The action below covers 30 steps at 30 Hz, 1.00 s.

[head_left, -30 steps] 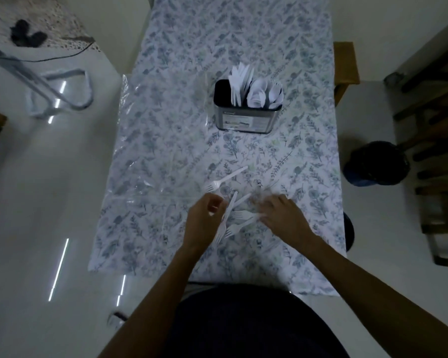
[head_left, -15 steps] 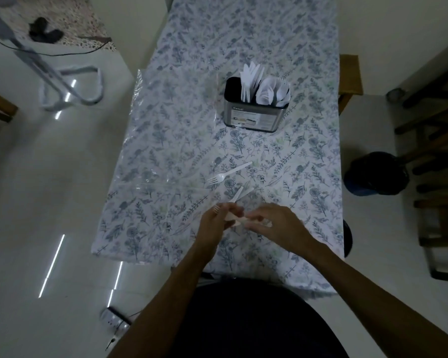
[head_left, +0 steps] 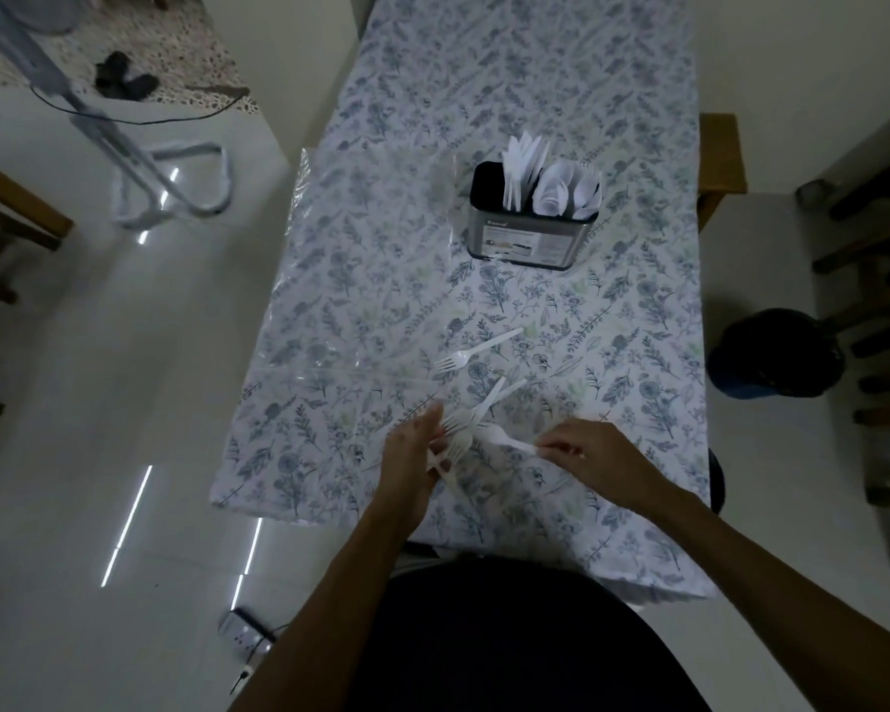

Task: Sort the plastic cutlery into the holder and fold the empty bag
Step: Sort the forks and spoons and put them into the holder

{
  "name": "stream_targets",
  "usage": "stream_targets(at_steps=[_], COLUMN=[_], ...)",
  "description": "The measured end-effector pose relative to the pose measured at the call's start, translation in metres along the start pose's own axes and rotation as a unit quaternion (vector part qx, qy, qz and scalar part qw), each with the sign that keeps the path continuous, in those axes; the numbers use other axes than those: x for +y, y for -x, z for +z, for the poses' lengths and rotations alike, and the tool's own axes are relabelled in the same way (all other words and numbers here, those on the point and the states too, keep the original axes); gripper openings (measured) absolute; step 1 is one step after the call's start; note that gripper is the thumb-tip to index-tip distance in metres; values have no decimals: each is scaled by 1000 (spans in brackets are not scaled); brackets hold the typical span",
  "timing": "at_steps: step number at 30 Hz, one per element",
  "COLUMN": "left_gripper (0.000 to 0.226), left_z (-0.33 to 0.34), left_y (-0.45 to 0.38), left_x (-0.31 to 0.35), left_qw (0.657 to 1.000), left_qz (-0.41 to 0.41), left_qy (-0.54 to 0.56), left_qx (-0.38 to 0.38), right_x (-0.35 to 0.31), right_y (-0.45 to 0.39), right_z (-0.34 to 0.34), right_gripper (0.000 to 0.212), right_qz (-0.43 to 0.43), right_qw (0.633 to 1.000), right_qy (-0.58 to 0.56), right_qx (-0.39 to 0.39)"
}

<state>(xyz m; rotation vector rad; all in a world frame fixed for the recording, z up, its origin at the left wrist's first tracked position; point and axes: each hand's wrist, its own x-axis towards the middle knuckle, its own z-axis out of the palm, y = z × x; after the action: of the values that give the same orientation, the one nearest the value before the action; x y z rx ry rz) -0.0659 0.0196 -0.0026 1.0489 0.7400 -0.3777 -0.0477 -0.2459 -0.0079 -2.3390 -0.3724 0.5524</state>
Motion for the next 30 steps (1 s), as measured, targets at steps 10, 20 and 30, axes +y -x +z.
stream_targets(at_steps=[10, 20, 30], left_gripper=[12, 34, 16], left_z=[1, -10, 16], left_y=[-10, -8, -8], left_x=[4, 6, 1], left_qw=[994, 990, 991], left_qz=[14, -3, 30], left_qy=[94, 77, 121], left_qx=[63, 114, 52], right_x=[-32, -6, -50], right_y=[-61, -78, -39], right_z=[34, 28, 21], right_gripper=[26, 17, 19], right_qz=[-15, -204, -16], right_qw=[986, 903, 994], right_qy=[139, 374, -106], right_qx=[87, 63, -33])
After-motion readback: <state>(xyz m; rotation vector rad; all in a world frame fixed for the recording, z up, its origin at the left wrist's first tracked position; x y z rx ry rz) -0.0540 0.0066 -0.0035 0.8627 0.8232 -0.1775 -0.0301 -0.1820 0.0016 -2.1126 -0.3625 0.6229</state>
